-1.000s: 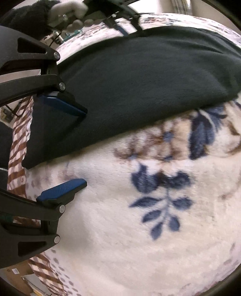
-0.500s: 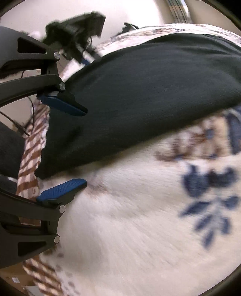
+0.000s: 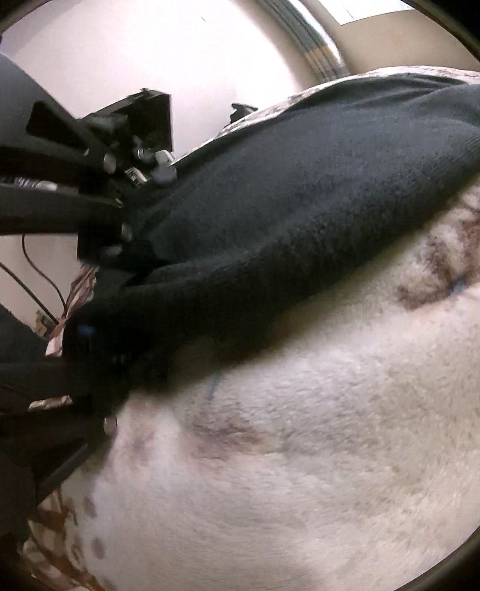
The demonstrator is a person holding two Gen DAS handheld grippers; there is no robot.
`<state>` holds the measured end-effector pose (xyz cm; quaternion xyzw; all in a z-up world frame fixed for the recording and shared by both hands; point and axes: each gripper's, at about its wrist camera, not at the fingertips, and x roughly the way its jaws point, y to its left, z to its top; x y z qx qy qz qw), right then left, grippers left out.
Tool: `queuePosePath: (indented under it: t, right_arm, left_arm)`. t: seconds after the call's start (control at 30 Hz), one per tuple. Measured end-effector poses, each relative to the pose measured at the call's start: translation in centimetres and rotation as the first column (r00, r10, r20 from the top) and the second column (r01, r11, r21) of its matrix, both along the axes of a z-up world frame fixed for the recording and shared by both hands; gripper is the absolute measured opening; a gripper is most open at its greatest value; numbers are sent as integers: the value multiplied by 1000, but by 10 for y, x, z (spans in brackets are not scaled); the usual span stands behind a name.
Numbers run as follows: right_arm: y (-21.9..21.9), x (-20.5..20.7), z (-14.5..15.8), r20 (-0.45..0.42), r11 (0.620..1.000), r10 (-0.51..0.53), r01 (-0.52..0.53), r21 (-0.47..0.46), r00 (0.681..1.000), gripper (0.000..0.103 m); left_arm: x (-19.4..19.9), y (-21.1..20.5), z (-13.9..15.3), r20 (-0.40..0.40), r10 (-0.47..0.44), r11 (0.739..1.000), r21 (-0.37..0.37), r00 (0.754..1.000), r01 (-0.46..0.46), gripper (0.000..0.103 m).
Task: Fold small clothes
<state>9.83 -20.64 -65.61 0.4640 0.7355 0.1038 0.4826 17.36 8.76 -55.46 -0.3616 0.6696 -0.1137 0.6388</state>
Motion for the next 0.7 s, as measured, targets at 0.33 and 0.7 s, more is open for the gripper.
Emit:
queuePosePath:
  t: [0.33,0.7]
  right_arm:
    - [9,23,90,210,999,39,-37,-12,977,14]
    - [-7,159,206,542,998,15,20,-58,840,14]
  left_arm:
    - [33,-5,85,242,-5,1000,13,970,2,11]
    - [183,10,143,484,71,997,-61,872,-47,9]
